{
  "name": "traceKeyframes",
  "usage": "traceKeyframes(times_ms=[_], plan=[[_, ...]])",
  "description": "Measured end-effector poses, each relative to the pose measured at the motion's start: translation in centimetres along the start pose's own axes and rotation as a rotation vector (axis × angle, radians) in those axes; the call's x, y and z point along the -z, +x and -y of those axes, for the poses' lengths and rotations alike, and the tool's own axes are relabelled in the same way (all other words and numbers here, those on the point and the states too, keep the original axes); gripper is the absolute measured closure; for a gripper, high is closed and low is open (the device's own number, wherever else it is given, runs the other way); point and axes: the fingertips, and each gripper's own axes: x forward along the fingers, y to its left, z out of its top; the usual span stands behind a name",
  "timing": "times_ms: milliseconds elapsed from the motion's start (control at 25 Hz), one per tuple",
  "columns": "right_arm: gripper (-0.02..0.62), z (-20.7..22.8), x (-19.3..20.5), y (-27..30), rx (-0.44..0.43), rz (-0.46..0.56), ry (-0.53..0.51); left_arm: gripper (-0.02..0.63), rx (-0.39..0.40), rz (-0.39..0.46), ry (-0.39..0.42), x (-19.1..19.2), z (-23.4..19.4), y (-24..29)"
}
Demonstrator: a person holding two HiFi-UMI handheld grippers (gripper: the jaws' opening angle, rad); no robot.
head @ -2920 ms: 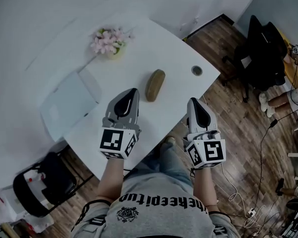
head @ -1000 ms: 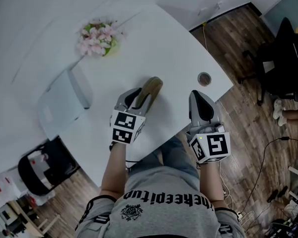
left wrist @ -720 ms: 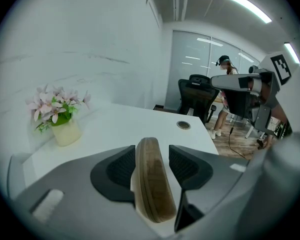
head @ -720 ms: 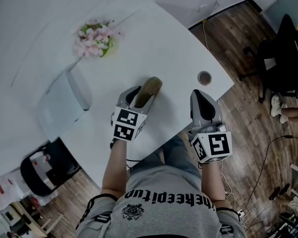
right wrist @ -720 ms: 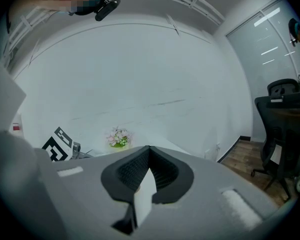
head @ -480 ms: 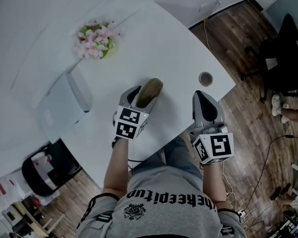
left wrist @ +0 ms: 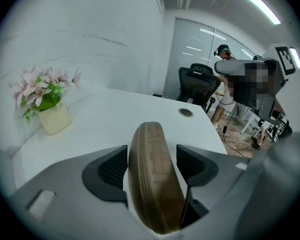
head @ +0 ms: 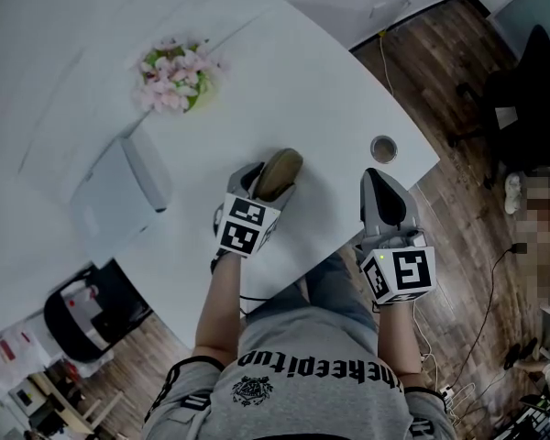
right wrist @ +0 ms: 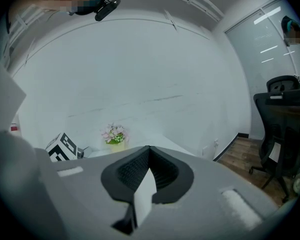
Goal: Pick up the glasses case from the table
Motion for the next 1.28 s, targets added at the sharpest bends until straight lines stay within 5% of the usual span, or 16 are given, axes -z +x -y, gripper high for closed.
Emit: traceKeyframes(times_ms=[720, 1280], plan=[[0.592, 0.3, 0.3, 1.1, -0.023, -0.017, 0.005, 0.283, -0.043, -0.070, -0.027, 1.8, -0.7, 1.5], [0.592, -1.5, -0.2, 0.7, -0.069, -0.004, -0.004, 0.293, -0.091, 0.022, -0.206, 1.1, -0.8, -1.9]])
